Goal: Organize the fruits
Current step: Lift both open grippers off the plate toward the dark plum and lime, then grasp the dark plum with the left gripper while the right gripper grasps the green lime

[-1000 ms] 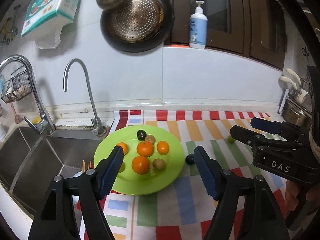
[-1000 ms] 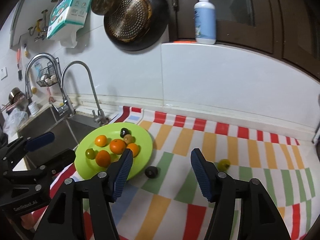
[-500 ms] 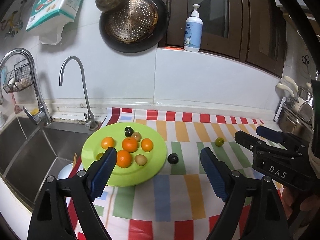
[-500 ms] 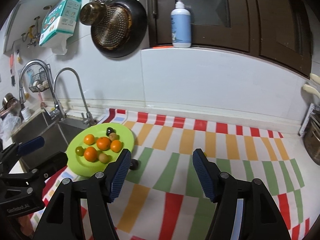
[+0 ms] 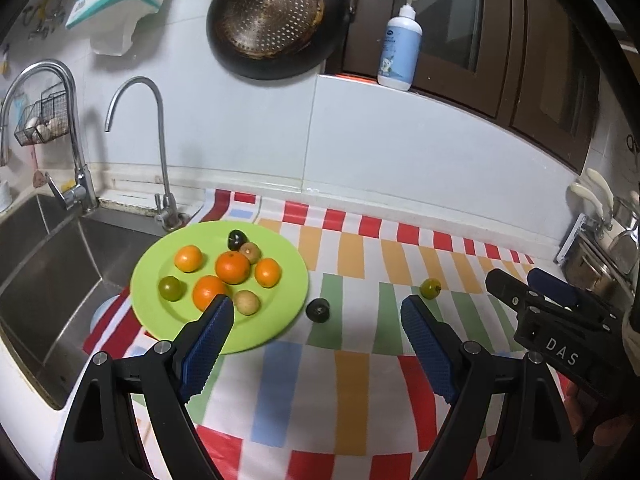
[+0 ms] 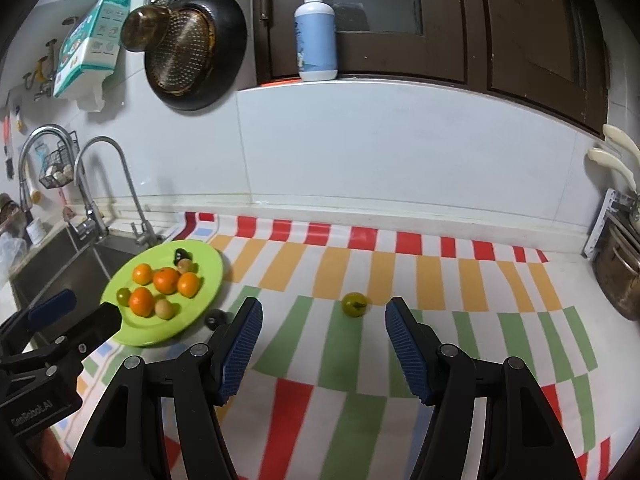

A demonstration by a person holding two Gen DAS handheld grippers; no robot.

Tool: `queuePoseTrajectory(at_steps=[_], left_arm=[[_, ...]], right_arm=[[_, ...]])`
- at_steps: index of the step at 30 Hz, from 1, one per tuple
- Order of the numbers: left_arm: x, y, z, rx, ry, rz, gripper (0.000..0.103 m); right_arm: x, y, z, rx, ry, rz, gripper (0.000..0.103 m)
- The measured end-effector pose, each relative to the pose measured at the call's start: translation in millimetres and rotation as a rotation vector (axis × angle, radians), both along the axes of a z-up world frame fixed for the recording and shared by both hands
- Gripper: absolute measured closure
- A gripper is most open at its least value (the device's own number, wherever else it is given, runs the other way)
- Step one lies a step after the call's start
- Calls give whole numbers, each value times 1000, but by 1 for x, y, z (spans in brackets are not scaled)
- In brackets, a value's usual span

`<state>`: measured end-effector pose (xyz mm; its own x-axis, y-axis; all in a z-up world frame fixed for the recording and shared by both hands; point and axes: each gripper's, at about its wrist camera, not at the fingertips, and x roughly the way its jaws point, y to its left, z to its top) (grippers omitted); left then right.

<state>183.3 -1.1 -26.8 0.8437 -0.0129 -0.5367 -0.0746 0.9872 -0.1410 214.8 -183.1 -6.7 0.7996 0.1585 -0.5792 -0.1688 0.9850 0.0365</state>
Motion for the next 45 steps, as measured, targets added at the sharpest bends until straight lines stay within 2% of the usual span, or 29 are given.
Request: queuePoseTrajectory(at_steps=[7,17,21,23,28,39,45], left_arm=[[13,-17,-12,18,16,0,19],[50,-21,-41,3,106,-3,43],[66,-21,-54,-2,149,1,45],[74,-19,-60,-22,187,3,54],[90,-16,-76,-57,260,10,56],[110,-13,-90,-66,298,45,56],[118,-16,-92,-70,293,49,56]], right_arm=[[16,-13,-13,4,30,3,38],[47,-15,-41,-11,76,39,38],[62,-15,-55,-10,104,46,38],[69,-14,-62,-7,119,48,38],[81,-13,-75,7,144,55,39],[113,-12,-101,35,222,54,52],[124,-15,-106,47,240,44,57]])
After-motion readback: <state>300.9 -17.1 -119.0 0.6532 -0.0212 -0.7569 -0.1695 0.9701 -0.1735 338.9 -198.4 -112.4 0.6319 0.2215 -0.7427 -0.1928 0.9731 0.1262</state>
